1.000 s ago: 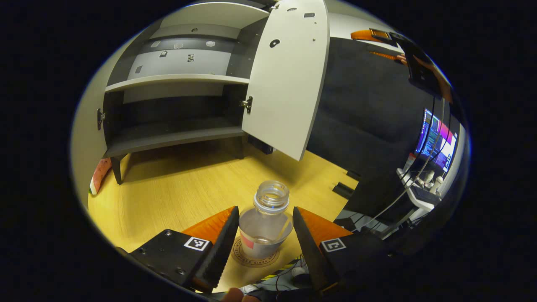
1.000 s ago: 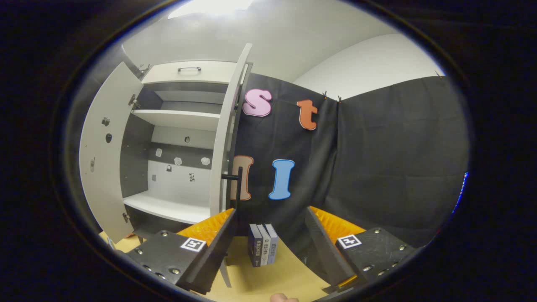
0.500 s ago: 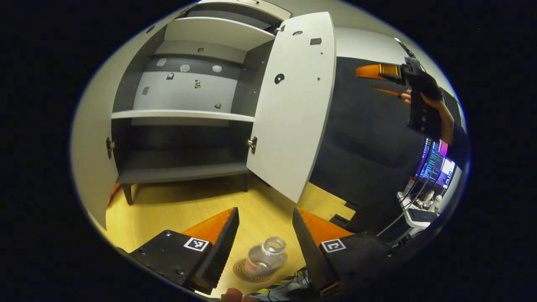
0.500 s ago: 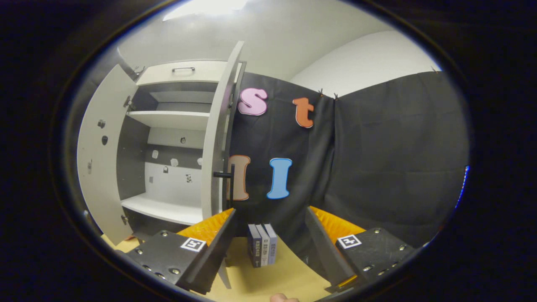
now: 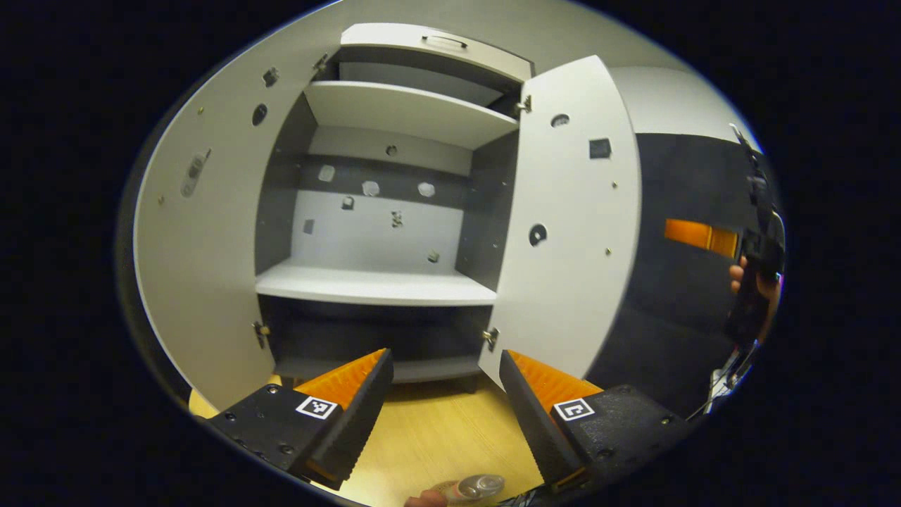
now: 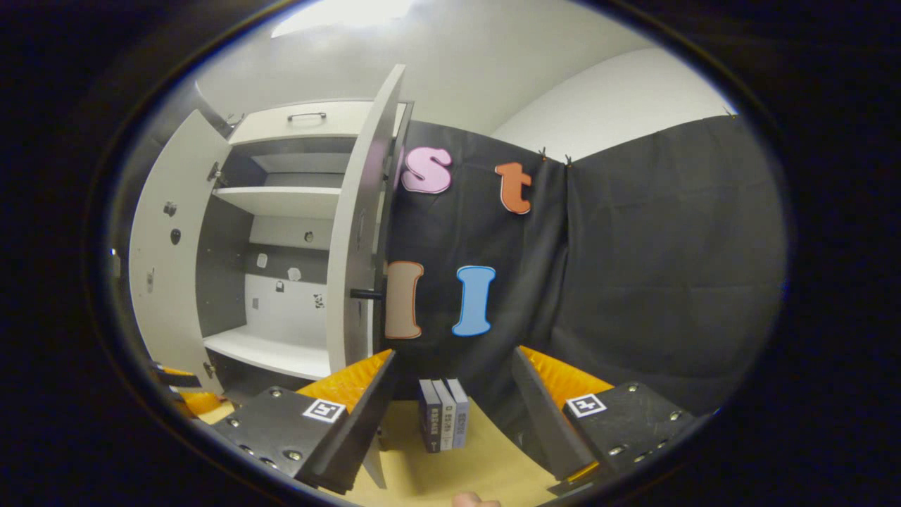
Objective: Grasp the bottle in the cabinet with the left hand and place it on the coaster, then close the right door with the right hand and the left door with the left hand.
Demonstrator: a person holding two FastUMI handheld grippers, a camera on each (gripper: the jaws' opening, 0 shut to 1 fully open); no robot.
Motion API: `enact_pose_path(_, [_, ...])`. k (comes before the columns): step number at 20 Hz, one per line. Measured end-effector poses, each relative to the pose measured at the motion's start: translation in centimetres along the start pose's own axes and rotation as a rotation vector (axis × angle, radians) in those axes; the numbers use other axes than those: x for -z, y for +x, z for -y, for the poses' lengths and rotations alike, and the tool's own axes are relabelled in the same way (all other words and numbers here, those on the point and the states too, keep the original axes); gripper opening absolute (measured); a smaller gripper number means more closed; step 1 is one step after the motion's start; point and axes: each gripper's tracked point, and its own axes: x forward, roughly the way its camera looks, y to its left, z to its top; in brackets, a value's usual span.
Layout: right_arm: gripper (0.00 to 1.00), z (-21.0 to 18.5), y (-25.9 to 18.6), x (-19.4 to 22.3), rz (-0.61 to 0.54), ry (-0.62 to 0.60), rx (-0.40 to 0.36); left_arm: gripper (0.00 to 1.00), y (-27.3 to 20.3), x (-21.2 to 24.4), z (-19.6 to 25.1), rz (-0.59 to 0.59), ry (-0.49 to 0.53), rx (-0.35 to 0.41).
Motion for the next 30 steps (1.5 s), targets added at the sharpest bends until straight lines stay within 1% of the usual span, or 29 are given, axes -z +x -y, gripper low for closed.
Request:
enact_pose_path(1, [0.98,0.0,0.1,0.1,0.001,0.005,-0.008,0.96,-0.1,-1.4,-0.4,0.018,0.000,-0.026])
enact_pose_path(3, [0.98,-0.5,0.6,0.2,-0.004,0.015,-0.030,0.96,-0.6,-3.1,-1.4,0.022,0.012,-0.075])
enact_pose_path(7, [0.98,-1.9,1.9,0.2,-0.005,0.019,-0.070,0.96,-2.5,-6.4,-3.9,0.071,0.029,-0.176])
enact_pose_path(10, [0.98,-3.1,2.3,0.4,-0.011,0.018,-0.107,0.96,-4.3,-8.1,-5.9,0.106,0.023,-0.247])
enact_pose_path(13, [0.98,-4.3,2.6,0.8,-0.021,0.024,-0.137,0.96,-5.8,-8.9,-7.7,0.131,0.001,-0.294])
enact_pose_path(14, [0.98,-4.4,2.8,1.0,-0.024,0.024,-0.130,0.96,-6.3,-8.8,-8.3,0.129,-0.007,-0.309])
enact_pose_path(16, [0.97,-4.2,2.6,1.0,-0.025,0.027,-0.121,0.96,-7.2,-8.4,-9.4,0.120,-0.019,-0.334])
enact_pose_path(17, [0.94,-4.3,2.6,1.1,-0.030,0.038,-0.121,0.92,-7.6,-8.2,-9.9,0.115,-0.025,-0.346])
enact_pose_path(18, [0.96,-4.4,2.6,1.1,-0.035,0.046,-0.125,0.92,-7.8,-8.0,-10.3,0.111,-0.029,-0.357])
enact_pose_path(19, [0.94,-4.5,2.6,1.2,-0.039,0.052,-0.131,0.96,-8.2,-7.9,-10.6,0.109,-0.031,-0.366])
enact_pose_path(22, [0.94,-4.6,2.6,1.2,-0.050,0.067,-0.137,0.96,-8.9,-7.7,-11.5,0.106,-0.023,-0.390])
enact_pose_path(23, [0.97,-4.7,2.6,1.2,-0.051,0.071,-0.137,0.96,-9.1,-7.8,-11.6,0.107,-0.025,-0.392])
enact_pose_path(25, [0.96,-5.0,2.5,1.2,-0.052,0.076,-0.140,0.96,-9.4,-7.8,-11.8,0.114,-0.034,-0.397])
enact_pose_path(26, [0.93,-5.1,2.5,1.2,-0.052,0.077,-0.140,0.92,-9.6,-7.9,-11.9,0.118,-0.036,-0.398])
enact_pose_path(27, [0.93,-5.1,2.4,1.2,-0.053,0.080,-0.137,0.96,-9.7,-7.9,-12.1,0.119,-0.036,-0.399])
enact_pose_path(28, [0.96,-5.2,2.5,1.2,-0.053,0.084,-0.132,0.96,-9.8,-7.9,-12.3,0.119,-0.031,-0.401])
enact_pose_path(30, [0.96,-5.3,2.4,1.2,-0.053,0.096,-0.123,0.96,-10.0,-7.9,-12.8,0.116,-0.019,-0.406])
